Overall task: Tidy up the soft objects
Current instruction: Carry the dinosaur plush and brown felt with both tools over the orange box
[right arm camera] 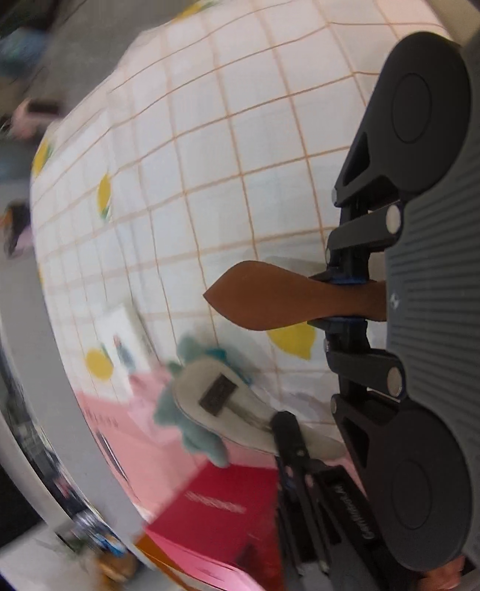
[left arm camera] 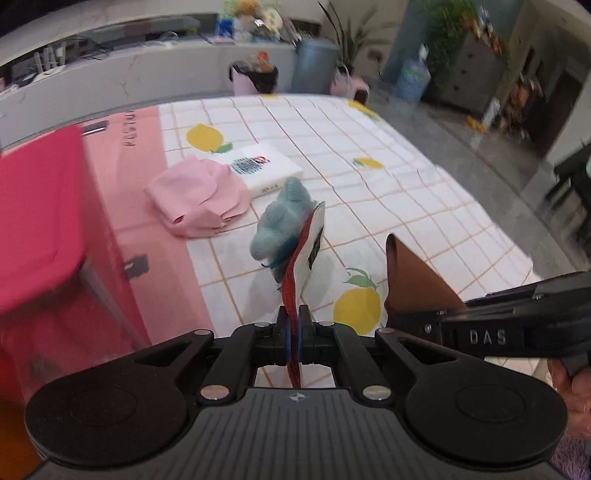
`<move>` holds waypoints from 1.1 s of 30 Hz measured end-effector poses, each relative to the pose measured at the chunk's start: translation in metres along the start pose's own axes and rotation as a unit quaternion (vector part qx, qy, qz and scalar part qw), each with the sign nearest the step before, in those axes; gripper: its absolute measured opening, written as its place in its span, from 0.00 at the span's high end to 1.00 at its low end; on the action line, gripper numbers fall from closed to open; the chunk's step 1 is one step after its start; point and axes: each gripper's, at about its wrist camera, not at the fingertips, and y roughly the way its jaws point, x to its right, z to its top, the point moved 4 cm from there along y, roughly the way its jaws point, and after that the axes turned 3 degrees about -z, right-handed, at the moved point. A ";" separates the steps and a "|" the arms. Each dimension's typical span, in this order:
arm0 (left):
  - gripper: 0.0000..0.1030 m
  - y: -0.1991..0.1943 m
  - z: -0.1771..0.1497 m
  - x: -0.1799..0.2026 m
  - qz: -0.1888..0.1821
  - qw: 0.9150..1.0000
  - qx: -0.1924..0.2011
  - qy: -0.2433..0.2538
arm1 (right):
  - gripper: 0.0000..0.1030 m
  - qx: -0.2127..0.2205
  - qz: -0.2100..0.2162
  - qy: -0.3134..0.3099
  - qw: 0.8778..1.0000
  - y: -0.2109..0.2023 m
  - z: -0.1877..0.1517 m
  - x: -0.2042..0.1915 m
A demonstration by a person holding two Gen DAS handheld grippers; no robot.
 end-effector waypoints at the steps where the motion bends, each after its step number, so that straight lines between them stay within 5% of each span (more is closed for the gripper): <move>1: 0.97 0.003 0.004 0.000 0.001 1.000 -0.009 0.004 | 0.89 0.001 -0.001 0.010 1.000 0.001 0.004 0.001; 5: 0.97 0.011 0.023 0.004 0.037 0.998 -0.015 0.047 | 0.92 0.038 -0.030 0.075 0.996 0.005 0.027 0.016; 9: 0.97 0.013 0.043 -0.005 0.062 0.998 -0.014 0.028 | 0.92 0.066 -0.021 0.159 0.985 0.006 0.050 0.023; 15: 0.97 -0.011 0.090 -0.019 0.097 0.994 0.018 0.041 | 0.92 0.067 -0.044 0.172 0.982 0.006 0.093 -0.017; 23: 0.97 -0.076 0.150 -0.093 0.201 0.976 0.083 0.028 | 0.92 0.096 0.010 0.133 0.986 0.003 0.148 -0.141; 27: 0.97 -0.116 0.151 -0.141 0.252 0.963 0.097 -0.007 | 0.92 0.133 0.031 0.053 0.989 -0.005 0.164 -0.228; 33: 0.97 -0.165 0.131 -0.192 0.275 0.955 0.106 -0.036 | 0.92 0.135 0.083 -0.058 0.986 -0.008 0.149 -0.346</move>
